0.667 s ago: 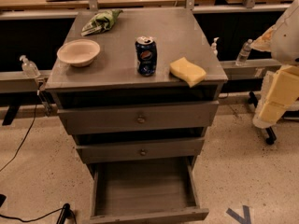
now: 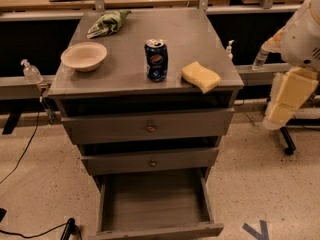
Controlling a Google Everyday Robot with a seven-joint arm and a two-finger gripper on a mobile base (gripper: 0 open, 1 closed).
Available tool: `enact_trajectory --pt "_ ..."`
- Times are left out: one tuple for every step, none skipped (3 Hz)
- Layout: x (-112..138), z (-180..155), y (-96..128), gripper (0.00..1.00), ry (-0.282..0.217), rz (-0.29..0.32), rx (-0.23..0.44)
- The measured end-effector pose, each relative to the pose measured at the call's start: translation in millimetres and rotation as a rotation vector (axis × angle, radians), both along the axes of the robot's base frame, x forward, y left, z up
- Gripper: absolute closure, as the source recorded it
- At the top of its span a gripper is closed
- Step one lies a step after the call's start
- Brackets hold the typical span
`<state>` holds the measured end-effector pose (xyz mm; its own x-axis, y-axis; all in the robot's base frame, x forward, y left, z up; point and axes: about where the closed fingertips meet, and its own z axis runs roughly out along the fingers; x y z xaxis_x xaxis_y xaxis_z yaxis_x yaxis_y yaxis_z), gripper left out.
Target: Place pepsi can into bottom drawer
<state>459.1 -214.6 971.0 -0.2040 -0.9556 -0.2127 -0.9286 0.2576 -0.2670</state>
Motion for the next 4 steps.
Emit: enact_trajectory --pt "89 -14 1 0.0 -0.075 0.073 0.015" --pt "157 -14 10 0.0 -0.158 0.129 0.105" --pt "211 -21 21 0.0 -0.237 0.161 0.283" --pt "267 -32 66 0.0 -0.272 0.113 0.708"
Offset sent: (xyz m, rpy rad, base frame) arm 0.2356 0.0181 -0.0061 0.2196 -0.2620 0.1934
